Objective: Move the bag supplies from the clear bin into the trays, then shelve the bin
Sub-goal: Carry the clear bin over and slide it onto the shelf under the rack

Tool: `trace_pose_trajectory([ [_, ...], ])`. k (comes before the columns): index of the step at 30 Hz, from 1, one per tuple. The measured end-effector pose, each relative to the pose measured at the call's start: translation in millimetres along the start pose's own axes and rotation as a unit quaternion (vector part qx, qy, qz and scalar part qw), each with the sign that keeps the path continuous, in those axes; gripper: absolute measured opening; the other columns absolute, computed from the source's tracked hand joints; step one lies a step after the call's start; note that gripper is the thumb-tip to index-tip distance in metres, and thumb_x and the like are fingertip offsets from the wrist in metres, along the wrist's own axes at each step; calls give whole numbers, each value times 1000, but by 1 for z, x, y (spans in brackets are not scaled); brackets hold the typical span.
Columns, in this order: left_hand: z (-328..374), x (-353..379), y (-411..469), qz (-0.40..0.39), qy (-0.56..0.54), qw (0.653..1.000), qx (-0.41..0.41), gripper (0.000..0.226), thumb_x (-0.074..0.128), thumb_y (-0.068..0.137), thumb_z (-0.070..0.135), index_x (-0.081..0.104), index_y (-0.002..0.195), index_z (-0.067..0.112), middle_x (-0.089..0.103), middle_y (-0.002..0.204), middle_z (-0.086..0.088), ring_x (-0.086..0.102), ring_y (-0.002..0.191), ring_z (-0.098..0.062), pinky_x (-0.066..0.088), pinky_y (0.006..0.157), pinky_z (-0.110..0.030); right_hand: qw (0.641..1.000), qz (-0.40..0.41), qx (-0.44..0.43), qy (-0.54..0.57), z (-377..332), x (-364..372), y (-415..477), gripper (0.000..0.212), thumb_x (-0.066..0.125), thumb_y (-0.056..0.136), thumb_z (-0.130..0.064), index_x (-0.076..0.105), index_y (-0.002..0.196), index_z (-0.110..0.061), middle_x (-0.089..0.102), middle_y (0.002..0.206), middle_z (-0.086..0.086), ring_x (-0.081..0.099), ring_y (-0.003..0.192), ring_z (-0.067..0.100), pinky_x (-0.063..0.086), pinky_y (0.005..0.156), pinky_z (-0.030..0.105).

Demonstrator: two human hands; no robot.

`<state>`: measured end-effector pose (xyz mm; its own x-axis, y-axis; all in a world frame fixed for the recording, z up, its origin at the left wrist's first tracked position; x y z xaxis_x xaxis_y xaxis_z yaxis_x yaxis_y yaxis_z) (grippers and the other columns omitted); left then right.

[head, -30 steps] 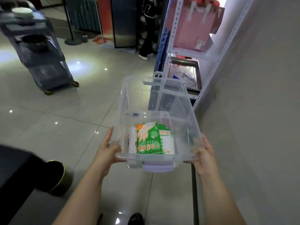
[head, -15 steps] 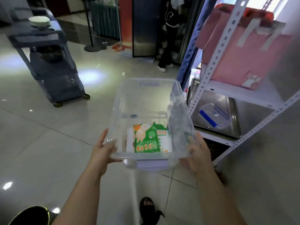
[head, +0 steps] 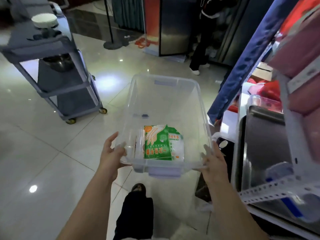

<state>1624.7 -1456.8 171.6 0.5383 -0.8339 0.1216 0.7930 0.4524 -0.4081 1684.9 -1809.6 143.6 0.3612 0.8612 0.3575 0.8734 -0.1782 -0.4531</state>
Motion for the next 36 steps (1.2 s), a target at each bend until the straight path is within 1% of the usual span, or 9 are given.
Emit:
trace_pose_trajectory([
  [3, 22, 36, 97, -45, 27, 998, -17, 59, 52, 82, -6, 51, 120, 39, 65, 103, -7, 65, 82, -26, 56, 55, -43, 999, 23, 8, 21, -2, 38, 65, 58, 44, 91, 9, 46, 137, -25, 52, 126, 6, 52, 93, 19, 47, 72, 60],
  [7, 56, 96, 218, -112, 84, 989, -46, 61, 52, 79, -9, 54, 105, 46, 63, 107, -9, 63, 85, -27, 57, 58, -50, 993, 103, 29, 49, -9, 73, 141, 67, 40, 85, 16, 49, 133, -29, 51, 129, 3, 50, 109, 25, 50, 73, 66],
  [14, 87, 235, 385, -234, 195, 948, -90, 54, 61, 84, -1, 49, 118, 38, 59, 104, -13, 57, 83, -27, 57, 54, -52, 972, 204, 68, 93, -16, 91, 248, 74, 34, 83, 16, 42, 138, -32, 49, 126, 7, 52, 89, 25, 52, 60, 65],
  [18, 75, 328, 458, -270, 250, 923, -110, 52, 60, 84, -1, 50, 118, 37, 58, 96, -15, 58, 82, -29, 56, 50, -49, 943, 285, 79, 152, -9, 78, 324, 79, 34, 76, 17, 47, 134, -36, 51, 132, 9, 53, 111, 40, 49, 59, 72],
  [23, 56, 428, 526, -292, 314, 891, -151, 61, 51, 81, -8, 56, 95, 51, 56, 110, -16, 56, 92, -33, 56, 53, -48, 905, 338, 69, 250, -15, 67, 407, 89, 30, 65, 25, 56, 126, -34, 52, 137, 9, 51, 114, 45, 38, 62, 83],
  [27, 48, 503, 568, -331, 338, 862, -184, 68, 43, 74, -16, 54, 111, 41, 56, 112, -18, 57, 107, -47, 55, 60, -62, 867, 391, 71, 300, -23, 67, 445, 96, 27, 61, 25, 56, 124, -41, 54, 135, 0, 48, 116, 43, 34, 69, 85],
  [31, 35, 553, 613, -345, 367, 834, -225, 67, 45, 78, -17, 47, 127, 28, 54, 123, -16, 55, 111, -45, 46, 69, -75, 836, 449, 82, 305, -19, 85, 478, 89, 29, 62, 21, 53, 130, -31, 49, 140, 0, 45, 123, 38, 38, 89, 76],
  [33, 24, 575, 638, -363, 393, 810, -240, 70, 43, 77, -19, 45, 129, 28, 55, 123, -13, 57, 109, -44, 47, 75, -73, 810, 486, 72, 321, -11, 89, 496, 87, 30, 63, 22, 54, 131, -26, 50, 141, 1, 47, 125, 32, 40, 101, 59],
  [36, 8, 622, 670, -394, 439, 771, -241, 73, 41, 75, -20, 45, 128, 30, 56, 118, -14, 58, 101, -40, 48, 78, -61, 748, 556, 74, 354, 3, 99, 515, 77, 34, 71, 21, 55, 132, -23, 60, 120, 5, 57, 90, 23, 46, 74, 32],
])
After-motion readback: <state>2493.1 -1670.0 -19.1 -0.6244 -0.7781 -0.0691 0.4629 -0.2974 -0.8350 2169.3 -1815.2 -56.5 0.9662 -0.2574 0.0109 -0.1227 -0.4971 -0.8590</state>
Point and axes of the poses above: each hand's wrist, its own y-axis towards the middle knuckle, its own x-axis out of the palm, z = x × y, the point moved 8 cm from there along y, towards the middle knuckle
